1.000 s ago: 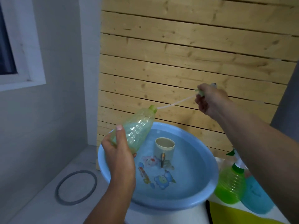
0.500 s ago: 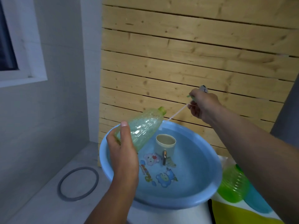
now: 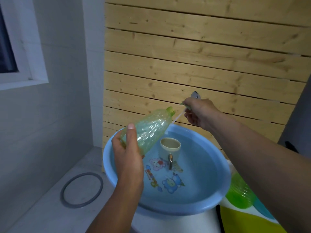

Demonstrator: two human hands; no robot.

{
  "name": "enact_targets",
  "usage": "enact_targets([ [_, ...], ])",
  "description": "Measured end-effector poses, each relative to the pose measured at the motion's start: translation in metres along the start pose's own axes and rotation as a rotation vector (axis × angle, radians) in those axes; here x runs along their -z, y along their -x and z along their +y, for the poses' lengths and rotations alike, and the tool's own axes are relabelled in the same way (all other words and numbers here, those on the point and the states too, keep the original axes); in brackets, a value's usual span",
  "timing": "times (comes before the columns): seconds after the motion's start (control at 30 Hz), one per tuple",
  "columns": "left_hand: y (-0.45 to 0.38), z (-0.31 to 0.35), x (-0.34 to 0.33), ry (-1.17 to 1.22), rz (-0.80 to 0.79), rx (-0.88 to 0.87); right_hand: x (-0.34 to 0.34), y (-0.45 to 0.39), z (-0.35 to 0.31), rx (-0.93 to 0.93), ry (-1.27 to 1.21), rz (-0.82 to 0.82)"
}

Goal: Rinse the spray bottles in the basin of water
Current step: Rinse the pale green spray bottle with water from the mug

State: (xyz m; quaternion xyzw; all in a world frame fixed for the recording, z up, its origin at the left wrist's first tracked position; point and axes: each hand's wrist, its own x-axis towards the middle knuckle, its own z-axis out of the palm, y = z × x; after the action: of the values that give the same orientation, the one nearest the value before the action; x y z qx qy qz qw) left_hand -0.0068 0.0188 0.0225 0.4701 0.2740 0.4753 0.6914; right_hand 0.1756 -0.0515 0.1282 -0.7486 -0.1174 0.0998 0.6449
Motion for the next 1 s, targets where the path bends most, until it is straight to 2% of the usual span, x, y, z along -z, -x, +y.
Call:
enact_targets([
  [0.17,0.001,0.002,0.001,0.057,-0.028,0.024,-0.025,0.004,0.031,-0.122,0.122,-0.178],
  [0.43,-0.003,-0.003,0.002,0.044,-0.018,0.034,-0.064,0.015,0.07,-0.2,0.175,-0.249],
  [0.73,-0.004,-0.004,0.0,0.034,-0.019,0.04,-0.067,0.024,0.08,-0.193,0.336,-0.349],
  [0.8,-0.004,-0.004,0.0,0.036,-0.025,0.05,-0.063,0.024,0.081,-0.157,0.434,-0.349],
  [0.87,-0.003,-0.004,0.0,0.032,-0.024,0.057,-0.056,0.023,0.083,-0.056,0.654,-0.317],
  [0.93,-0.003,-0.004,0.0,0.043,-0.028,0.058,-0.045,0.023,0.085,0.099,0.97,-0.201],
  [1.0,-0.003,-0.005,0.0,0.047,-0.029,0.06,-0.032,0.026,0.089,0.186,1.174,-0.097],
])
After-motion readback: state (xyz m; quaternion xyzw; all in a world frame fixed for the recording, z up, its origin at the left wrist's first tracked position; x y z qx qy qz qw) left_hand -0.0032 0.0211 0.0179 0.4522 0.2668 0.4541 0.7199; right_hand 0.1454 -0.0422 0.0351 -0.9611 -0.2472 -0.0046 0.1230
